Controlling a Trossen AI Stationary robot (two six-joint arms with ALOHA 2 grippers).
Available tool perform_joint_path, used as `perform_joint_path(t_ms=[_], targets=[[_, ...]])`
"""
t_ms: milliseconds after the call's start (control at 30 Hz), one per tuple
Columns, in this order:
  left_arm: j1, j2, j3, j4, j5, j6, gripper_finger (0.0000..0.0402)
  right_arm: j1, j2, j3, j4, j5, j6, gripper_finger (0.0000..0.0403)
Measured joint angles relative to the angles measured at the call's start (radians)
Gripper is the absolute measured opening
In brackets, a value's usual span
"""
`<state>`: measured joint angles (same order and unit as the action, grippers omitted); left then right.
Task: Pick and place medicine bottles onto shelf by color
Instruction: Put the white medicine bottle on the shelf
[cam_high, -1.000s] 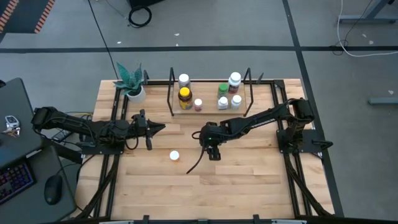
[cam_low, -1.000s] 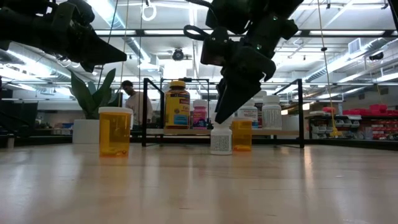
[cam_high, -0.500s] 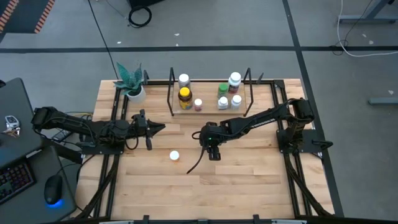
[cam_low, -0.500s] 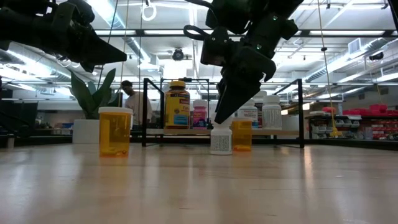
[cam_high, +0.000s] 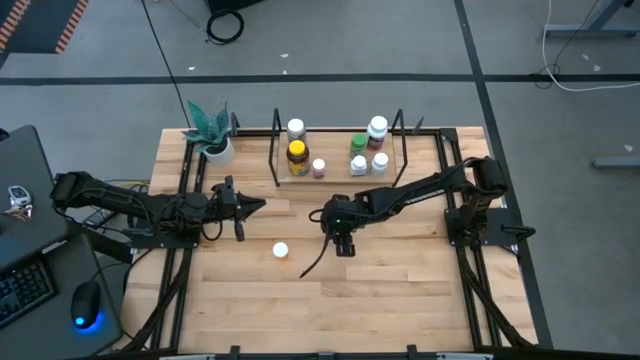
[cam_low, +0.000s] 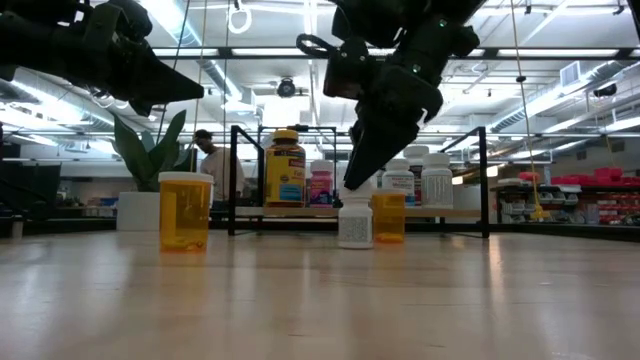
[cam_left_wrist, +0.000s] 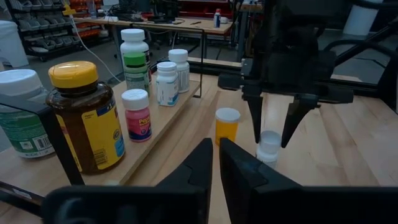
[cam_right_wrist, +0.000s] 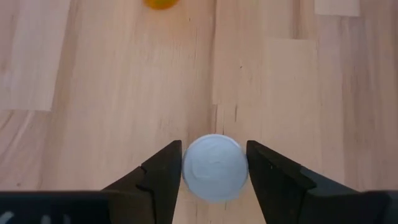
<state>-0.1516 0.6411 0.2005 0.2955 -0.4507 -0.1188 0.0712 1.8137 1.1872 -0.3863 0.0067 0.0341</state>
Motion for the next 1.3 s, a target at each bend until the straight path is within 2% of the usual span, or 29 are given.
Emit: perform_joint_path(t_ms=[433, 767, 900, 1067, 1300], targets=[[0.0, 0.0, 0.0, 0.001, 0.0, 0.0, 0.0028, -0.019, -0.018, 0.036, -0.034, 0.0, -0.01, 0.0187], [0.0, 0.0, 0.0, 0.0, 0.0, 0.0, 0.0039, -0.036, -0.058, 0.036, -0.042, -0.002, -0.011, 0.0187], [0.0, 0.0, 0.0, 0.0, 0.0, 0.0, 0.0035, -0.044, -0.074, 0.037, -0.044, -0.037, 0.007, 0.0189], [0.0, 0.0, 0.0, 0.0, 0.0, 0.0, 0.0028, -0.031, -0.064, 0.024, -0.039, -0.028, 0.008, 0.0212], [0.0, 0.0, 0.0, 0.0, 0.0, 0.0, 0.0036, -0.032, -0.048, 0.008, 0.027, 0.0, 0.015, 0.0271]])
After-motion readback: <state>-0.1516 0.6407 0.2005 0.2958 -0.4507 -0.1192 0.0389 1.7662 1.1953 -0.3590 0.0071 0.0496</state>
